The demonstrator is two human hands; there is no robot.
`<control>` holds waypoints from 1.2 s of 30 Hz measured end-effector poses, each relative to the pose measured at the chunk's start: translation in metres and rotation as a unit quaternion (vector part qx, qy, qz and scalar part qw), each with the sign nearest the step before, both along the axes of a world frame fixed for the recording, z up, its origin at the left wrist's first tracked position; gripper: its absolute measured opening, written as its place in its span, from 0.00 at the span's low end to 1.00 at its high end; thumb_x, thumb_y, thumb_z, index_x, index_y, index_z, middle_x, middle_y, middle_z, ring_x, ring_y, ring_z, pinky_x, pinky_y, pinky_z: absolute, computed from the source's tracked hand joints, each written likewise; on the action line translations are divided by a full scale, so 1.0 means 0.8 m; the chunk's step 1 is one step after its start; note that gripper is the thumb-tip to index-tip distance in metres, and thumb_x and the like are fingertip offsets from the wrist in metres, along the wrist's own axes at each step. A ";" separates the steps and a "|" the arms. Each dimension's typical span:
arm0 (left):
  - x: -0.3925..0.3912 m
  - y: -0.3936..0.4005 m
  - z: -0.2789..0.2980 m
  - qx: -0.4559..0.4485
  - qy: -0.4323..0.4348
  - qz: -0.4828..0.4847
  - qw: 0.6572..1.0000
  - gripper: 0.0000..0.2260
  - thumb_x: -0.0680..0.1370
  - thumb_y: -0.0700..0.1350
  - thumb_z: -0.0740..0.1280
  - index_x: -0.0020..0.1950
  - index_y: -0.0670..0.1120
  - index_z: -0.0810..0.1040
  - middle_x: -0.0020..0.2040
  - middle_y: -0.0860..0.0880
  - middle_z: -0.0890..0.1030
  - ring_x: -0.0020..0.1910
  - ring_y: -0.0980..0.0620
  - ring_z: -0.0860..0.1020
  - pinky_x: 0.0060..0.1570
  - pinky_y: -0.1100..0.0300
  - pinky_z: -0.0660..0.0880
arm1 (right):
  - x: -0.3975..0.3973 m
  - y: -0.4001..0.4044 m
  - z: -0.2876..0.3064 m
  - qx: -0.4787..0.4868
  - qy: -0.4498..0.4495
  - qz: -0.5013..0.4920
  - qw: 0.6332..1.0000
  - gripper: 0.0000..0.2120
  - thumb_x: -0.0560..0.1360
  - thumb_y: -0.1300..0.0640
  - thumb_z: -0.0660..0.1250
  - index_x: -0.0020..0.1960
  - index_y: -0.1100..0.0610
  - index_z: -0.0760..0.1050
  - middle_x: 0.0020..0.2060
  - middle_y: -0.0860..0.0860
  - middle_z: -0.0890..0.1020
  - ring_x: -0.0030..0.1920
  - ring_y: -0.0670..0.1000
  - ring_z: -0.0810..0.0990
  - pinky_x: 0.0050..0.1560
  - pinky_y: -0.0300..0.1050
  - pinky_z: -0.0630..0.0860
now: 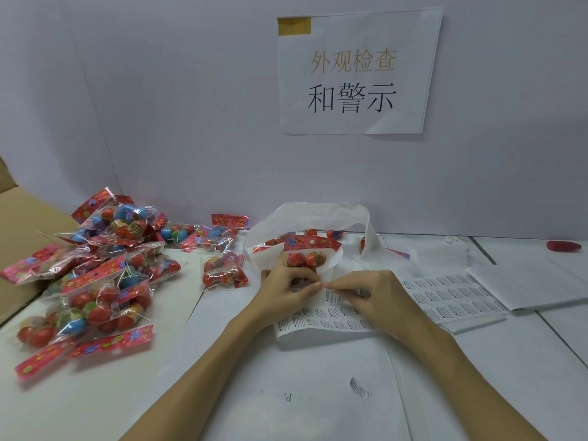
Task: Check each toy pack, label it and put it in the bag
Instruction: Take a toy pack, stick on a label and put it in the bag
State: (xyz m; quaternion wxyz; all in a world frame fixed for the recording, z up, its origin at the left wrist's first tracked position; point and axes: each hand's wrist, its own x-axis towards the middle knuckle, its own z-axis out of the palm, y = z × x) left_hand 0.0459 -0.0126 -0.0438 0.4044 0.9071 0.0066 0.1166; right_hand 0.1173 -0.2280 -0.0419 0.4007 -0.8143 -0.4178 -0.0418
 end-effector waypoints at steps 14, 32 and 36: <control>0.001 0.004 0.004 -0.028 0.010 0.000 1.000 0.07 0.79 0.49 0.75 0.44 0.61 0.83 0.61 0.54 0.70 0.64 0.50 0.73 0.73 0.41 0.65 | -0.005 0.000 -0.001 0.023 0.053 0.014 0.998 0.19 0.79 0.67 0.71 0.59 0.44 0.86 0.51 0.37 0.87 0.54 0.39 0.85 0.58 0.42 0.80; -0.001 0.004 0.005 -0.033 0.015 0.003 0.999 0.03 0.79 0.49 0.74 0.46 0.57 0.85 0.61 0.57 0.70 0.64 0.51 0.72 0.75 0.44 0.63 | -0.009 0.004 0.002 0.003 0.033 0.020 0.999 0.11 0.75 0.65 0.75 0.48 0.49 0.82 0.44 0.38 0.85 0.51 0.42 0.84 0.55 0.36 0.76; 0.000 0.006 0.004 -0.041 0.016 0.006 0.999 0.03 0.78 0.48 0.75 0.49 0.50 0.87 0.61 0.54 0.71 0.63 0.52 0.73 0.74 0.47 0.65 | -0.011 0.005 0.006 0.039 0.082 0.005 0.996 0.11 0.77 0.65 0.72 0.46 0.49 0.82 0.47 0.41 0.85 0.54 0.43 0.84 0.59 0.39 0.78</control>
